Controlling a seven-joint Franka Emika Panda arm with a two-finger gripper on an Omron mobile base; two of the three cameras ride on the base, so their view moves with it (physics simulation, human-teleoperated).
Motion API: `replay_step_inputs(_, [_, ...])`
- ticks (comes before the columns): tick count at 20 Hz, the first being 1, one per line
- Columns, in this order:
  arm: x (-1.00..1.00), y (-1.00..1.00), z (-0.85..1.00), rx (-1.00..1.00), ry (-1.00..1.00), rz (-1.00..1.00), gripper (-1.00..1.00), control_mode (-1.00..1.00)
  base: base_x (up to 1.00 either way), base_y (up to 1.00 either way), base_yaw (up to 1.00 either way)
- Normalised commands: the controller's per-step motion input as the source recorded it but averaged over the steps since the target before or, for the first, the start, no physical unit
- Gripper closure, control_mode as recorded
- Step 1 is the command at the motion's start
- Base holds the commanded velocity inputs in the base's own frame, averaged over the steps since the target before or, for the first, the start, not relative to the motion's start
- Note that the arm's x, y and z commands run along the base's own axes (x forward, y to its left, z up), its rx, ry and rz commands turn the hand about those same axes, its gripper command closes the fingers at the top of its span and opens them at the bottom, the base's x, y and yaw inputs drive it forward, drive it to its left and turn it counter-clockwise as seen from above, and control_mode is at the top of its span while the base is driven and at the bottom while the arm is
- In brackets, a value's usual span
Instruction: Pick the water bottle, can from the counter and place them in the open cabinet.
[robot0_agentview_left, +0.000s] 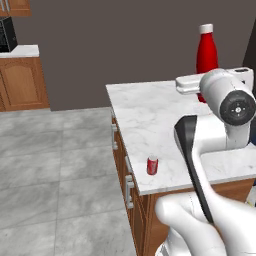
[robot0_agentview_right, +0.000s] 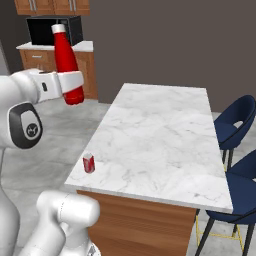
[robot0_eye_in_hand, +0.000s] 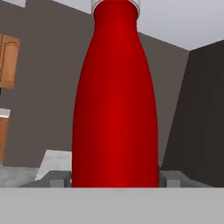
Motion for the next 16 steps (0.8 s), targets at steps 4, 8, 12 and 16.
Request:
replay_step_inputs(4, [-0.13,0.00,0.11,0.06,-0.10,0.03,1.00,-1.00,0.00,0.00,0.00])
replay_step_inputs(8, [-0.07,0.00,0.11,0.05,-0.01,0.04,1.00,-1.00,0.00,0.00,0.00])
replay_step_inputs(12, [-0.08,0.00,0.02,0.03,0.00,0.06,1.00,-1.00,0.00,0.00,0.00])
replay_step_inputs(16, [-0.24,0.00,0.00,0.01,0.00,0.10,1.00,-1.00,0.00,0.00,0.00])
